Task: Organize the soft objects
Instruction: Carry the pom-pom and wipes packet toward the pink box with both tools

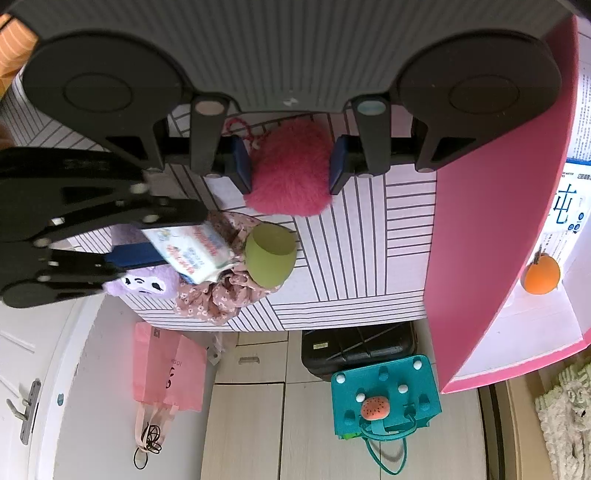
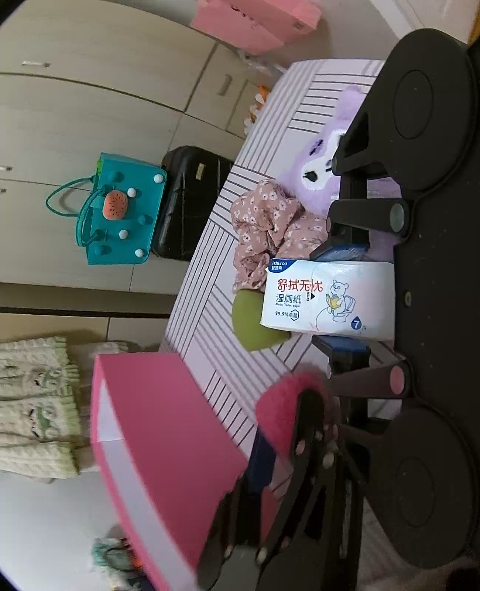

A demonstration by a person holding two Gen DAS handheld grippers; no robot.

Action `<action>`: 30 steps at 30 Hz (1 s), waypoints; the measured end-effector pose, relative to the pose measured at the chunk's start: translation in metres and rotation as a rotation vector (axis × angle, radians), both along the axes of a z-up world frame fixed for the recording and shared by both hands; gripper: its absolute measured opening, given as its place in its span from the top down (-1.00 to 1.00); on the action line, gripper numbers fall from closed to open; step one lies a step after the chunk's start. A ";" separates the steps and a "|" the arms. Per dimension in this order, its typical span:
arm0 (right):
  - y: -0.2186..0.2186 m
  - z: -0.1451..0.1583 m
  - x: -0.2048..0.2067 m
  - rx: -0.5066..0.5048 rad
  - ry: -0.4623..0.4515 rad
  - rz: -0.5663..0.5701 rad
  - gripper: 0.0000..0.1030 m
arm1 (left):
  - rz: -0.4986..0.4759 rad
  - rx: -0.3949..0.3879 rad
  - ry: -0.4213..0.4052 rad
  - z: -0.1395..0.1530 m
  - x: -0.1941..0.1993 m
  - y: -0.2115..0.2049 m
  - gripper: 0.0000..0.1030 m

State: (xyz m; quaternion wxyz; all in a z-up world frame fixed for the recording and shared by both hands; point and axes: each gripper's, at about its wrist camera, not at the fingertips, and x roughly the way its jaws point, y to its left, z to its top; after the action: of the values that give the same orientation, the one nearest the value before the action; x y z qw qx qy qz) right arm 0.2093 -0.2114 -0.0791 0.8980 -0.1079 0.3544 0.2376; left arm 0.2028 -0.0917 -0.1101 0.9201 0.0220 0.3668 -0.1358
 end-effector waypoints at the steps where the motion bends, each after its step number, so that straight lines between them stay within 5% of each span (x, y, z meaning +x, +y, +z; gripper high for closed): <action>1: -0.003 0.002 -0.002 0.017 0.012 0.003 0.12 | 0.000 0.000 0.002 0.000 0.000 0.000 0.16; 19: -0.016 0.006 -0.050 0.111 0.222 -0.042 0.12 | -0.096 0.017 0.001 0.021 -0.032 -0.003 0.23; 30: -0.008 0.035 -0.072 0.181 0.313 0.026 0.11 | -0.178 0.036 0.053 0.040 -0.066 0.019 0.24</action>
State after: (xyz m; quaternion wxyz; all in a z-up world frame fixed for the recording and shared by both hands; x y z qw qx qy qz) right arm 0.1370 -0.2199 -0.0439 0.8346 0.0071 0.4657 0.2941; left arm 0.1369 -0.0725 -0.0697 0.8937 0.0675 0.3901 -0.2111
